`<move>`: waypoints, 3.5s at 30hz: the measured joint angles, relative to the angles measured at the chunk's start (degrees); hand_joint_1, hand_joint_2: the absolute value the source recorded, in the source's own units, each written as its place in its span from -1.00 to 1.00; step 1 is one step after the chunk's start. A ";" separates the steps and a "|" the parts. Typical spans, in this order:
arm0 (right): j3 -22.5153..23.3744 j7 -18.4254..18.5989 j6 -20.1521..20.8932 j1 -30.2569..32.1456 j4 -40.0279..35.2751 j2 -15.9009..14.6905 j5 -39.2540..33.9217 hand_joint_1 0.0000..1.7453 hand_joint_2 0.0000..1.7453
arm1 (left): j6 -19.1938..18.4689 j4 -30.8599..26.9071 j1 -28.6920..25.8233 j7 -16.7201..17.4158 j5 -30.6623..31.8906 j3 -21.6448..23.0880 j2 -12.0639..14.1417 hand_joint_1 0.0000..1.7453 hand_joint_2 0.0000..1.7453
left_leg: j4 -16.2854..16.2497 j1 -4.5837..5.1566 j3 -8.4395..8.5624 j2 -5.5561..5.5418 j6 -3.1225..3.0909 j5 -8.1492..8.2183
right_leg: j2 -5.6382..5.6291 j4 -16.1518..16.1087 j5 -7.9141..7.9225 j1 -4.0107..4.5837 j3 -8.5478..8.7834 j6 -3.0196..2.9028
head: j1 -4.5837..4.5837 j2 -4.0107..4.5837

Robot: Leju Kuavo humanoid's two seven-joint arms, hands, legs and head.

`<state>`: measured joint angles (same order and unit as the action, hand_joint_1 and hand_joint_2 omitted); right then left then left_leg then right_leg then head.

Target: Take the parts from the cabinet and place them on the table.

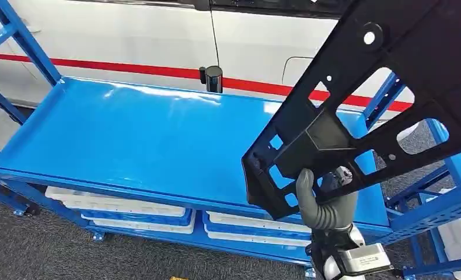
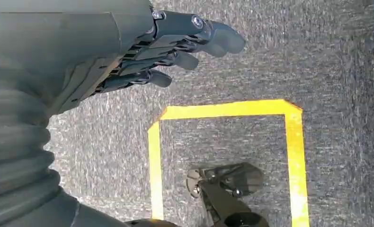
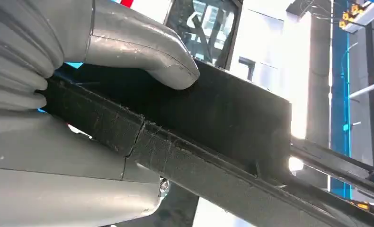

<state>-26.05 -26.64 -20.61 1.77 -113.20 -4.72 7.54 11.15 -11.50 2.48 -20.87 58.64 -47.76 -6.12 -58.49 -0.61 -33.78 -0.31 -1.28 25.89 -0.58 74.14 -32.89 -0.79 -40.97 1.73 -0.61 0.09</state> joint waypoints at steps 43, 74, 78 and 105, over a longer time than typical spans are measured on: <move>1.22 -1.68 0.55 6.18 -2.21 -1.66 0.55 1.00 1.00 | -0.17 0.04 -0.04 -0.68 1.31 0.02 -1.22 -1.00 1.00 | -2.88 0.20 -2.47 0.10 2.01 0.86 | 0.73 -16.89 6.27 -0.21 9.94 -1.00 | 0.44 0.00; 1.16 0.11 1.33 0.37 -0.42 -0.13 0.81 1.00 1.00 | -0.61 0.04 0.54 -0.90 1.55 -0.07 -0.70 -1.00 1.00 | -3.04 -0.01 -4.02 0.10 2.20 0.27 | 0.80 -17.50 5.26 -0.14 11.26 -1.34 | 0.55 0.00; 1.16 0.11 1.22 0.48 -0.29 0.02 0.83 1.00 1.00 | -0.74 0.04 0.53 -1.05 1.55 -0.09 -0.72 -1.00 1.00 | -16.66 -0.24 -7.29 0.09 2.97 7.89 | 0.87 -17.35 6.55 0.18 9.76 -1.88 | 0.70 0.00; 0.61 0.09 0.55 0.58 -0.22 -0.02 1.01 1.00 1.00 | -0.61 0.04 0.60 -1.73 1.60 -0.61 -0.81 -1.00 1.00 | 1.86 0.32 2.61 0.43 -0.84 0.07 | 0.78 -17.39 9.44 -0.25 6.41 1.54 | 0.66 0.00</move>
<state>-25.44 -26.56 -20.06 2.35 -113.42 -4.74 8.55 10.54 -11.45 3.08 -22.60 60.24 -48.37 -6.93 -56.62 -0.29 -31.17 0.13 -2.12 25.95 0.20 56.75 -23.45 -1.04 -34.57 3.26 0.04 0.09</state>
